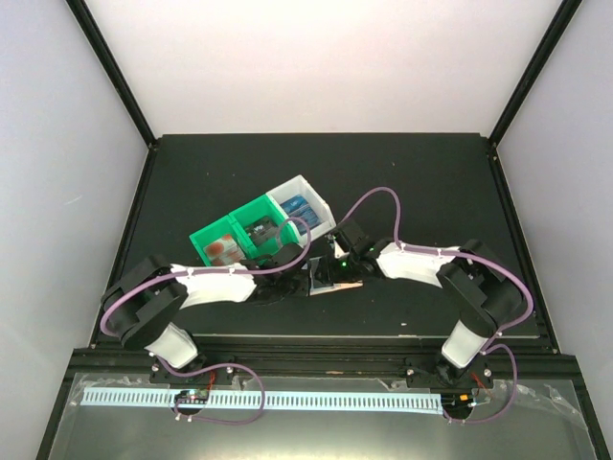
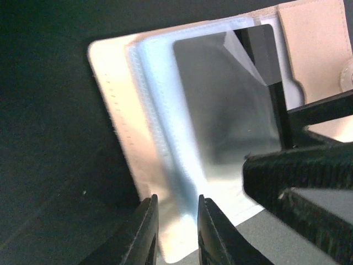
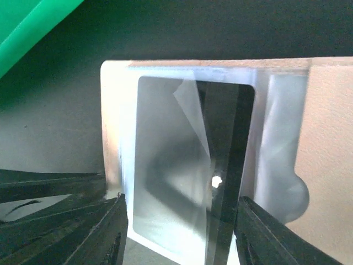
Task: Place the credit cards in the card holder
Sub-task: Insert the credit card into the card holder.
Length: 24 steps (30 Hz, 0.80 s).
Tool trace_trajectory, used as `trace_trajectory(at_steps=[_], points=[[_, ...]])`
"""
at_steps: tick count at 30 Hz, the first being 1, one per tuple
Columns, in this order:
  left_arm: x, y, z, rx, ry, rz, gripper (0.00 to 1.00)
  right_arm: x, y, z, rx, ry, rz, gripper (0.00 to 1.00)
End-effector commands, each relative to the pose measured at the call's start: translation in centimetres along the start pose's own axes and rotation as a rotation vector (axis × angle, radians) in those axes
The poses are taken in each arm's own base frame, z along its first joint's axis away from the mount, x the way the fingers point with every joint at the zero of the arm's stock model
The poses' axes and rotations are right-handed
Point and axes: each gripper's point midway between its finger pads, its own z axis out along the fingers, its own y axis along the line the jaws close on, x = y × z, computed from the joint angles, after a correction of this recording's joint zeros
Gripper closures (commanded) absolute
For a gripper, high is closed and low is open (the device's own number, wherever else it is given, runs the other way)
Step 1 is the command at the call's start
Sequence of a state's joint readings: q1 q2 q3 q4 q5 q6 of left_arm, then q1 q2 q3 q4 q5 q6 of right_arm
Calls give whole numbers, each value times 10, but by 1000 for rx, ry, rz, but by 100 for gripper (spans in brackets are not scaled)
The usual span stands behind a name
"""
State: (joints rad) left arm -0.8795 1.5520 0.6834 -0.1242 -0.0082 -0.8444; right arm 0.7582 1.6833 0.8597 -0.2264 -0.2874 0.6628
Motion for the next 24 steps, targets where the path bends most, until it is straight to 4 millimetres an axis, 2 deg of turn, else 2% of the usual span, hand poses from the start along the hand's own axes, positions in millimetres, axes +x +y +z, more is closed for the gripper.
trace_trajectory(at_steps=[1,7,10,19,24], points=[[-7,-4,-13,16,-49,-2,77,-15,-7,-17,97,-78,-32,46],[-15,-4,-20,20,-82,-8,74,-27,-12,-24,154,-129,-40,46],[-13,-6,-17,30,-72,-13,75,-28,-12,-19,158,-114,-54,46],[-8,8,-5,-26,-41,-23,81,-25,-9,0,139,-50,-80,52],[-7,8,1,-34,-15,-23,82,-22,-5,3,121,-26,-102,52]])
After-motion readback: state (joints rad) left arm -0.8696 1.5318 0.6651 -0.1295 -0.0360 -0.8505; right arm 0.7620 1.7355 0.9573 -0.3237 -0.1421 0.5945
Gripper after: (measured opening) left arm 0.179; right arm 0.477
